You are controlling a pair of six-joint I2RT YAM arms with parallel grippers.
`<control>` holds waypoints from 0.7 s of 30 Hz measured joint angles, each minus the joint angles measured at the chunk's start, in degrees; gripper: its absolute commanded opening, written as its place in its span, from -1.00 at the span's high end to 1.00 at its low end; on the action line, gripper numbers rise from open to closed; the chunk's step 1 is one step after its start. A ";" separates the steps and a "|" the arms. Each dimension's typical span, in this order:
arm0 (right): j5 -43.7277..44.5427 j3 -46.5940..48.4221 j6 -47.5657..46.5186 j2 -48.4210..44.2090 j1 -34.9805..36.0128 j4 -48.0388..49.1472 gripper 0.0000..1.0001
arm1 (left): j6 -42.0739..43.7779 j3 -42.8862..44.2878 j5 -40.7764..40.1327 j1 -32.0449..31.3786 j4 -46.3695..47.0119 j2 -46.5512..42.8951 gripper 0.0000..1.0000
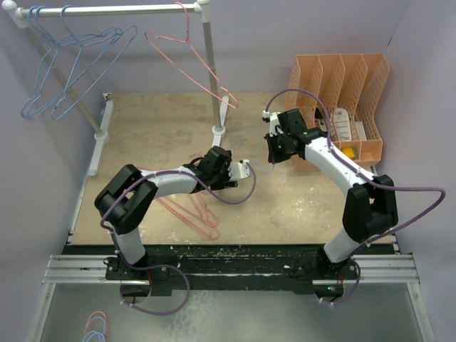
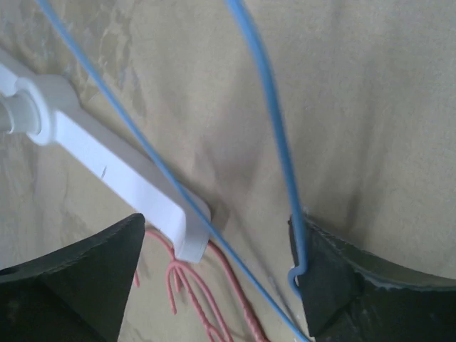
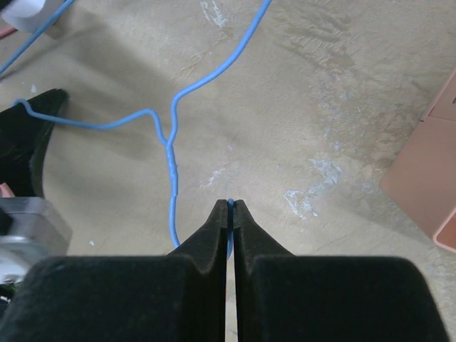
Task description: Organize the hangers
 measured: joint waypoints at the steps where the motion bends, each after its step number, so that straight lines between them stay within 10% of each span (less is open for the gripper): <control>1: -0.33 0.00 0.00 -0.09 0.00 -0.13 1.00 | -0.07 0.81 0.28 0.00 0.50 0.92 -0.35; 8: -2.36 1.60 0.37 -2.60 -0.11 -0.98 1.00 | -2.03 2.64 3.23 -0.17 -0.81 3.80 1.00; 17: -6.71 3.80 3.17 -5.73 -0.04 -2.21 0.90 | -5.57 2.89 4.59 -0.11 -5.75 1.11 1.00; 19: -6.73 5.33 4.13 -5.88 -0.04 -2.60 0.52 | -6.78 3.50 5.25 -0.09 -9.22 -1.60 1.00; 21: -6.51 8.13 5.29 -6.05 -0.04 -3.65 -0.55 | -7.89 4.74 6.03 0.15 -13.57 -4.83 1.00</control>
